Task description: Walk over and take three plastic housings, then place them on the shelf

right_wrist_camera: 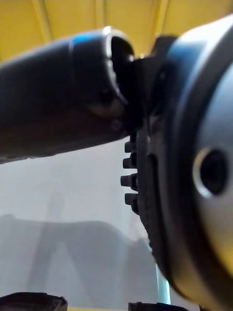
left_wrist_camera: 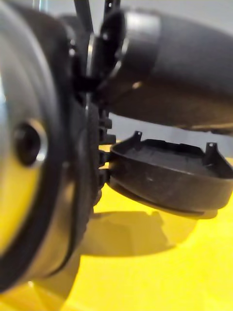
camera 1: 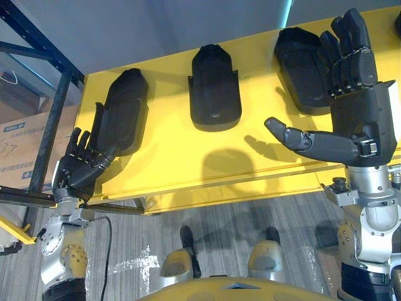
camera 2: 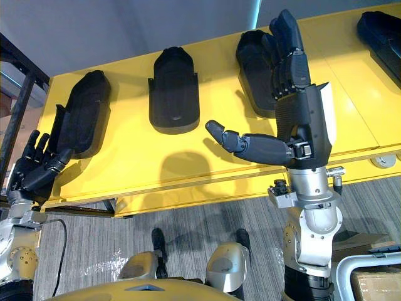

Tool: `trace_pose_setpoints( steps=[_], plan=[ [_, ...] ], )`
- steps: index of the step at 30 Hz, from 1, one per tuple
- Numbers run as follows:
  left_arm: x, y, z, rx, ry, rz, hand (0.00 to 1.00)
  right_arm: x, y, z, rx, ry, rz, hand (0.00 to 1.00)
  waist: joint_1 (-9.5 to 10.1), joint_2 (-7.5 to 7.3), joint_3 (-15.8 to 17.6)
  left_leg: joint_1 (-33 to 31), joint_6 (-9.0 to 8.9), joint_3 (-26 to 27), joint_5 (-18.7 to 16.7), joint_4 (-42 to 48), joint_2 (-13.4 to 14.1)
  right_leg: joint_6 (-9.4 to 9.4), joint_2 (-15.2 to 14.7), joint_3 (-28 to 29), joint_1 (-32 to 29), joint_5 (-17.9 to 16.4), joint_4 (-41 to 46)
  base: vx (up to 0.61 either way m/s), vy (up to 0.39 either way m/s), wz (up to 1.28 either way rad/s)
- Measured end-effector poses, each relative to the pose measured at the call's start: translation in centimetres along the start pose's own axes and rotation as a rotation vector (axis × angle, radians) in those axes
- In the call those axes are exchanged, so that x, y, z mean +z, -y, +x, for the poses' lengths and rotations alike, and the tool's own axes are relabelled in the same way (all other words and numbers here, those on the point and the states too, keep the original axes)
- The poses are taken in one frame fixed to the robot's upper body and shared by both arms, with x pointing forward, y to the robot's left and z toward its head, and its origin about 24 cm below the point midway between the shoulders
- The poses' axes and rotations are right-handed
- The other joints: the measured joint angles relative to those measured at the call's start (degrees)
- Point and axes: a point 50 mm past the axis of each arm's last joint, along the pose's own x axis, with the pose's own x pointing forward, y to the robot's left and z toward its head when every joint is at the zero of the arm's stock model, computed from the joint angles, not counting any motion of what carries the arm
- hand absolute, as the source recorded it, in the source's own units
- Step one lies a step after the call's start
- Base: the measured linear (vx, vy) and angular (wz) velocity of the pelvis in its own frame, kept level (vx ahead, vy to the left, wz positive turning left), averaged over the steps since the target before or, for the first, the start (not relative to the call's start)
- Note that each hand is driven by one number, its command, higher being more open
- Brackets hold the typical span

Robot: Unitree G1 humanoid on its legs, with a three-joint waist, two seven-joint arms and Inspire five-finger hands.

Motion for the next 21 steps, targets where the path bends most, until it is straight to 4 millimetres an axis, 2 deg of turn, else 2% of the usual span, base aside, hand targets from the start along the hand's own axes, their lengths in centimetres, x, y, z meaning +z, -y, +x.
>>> trace_pose_setpoints(
  steps=[15, 21],
  plan=[
    [-0.8, -0.2, -0.7, -0.009, -0.032, -0.039, 1.0, 0.1, 0.0, 0.1, 0.008, 0.001, -0.006, 1.0, 0.01, 0.43, -0.84, 0.18, 0.05, 0.24, -0.27, -0.04, -0.09, 0.19, -0.02, -0.04, 0.79, 0.71, -1.31, 0.0, 0.0, 0.0],
    [-1.3, -0.4, -0.9, 0.01, -0.028, -0.121, 1.0, 0.1, -0.4, 0.2, 0.041, 0.023, 0.037, 1.0, 0.03, 0.28, -1.22, 0.21, 0.06, 0.16, -0.27, 0.04, -0.09, 0.22, -0.03, -0.07, 0.86, 0.73, -1.28, -0.02, -0.003, 0.0]
  ],
)
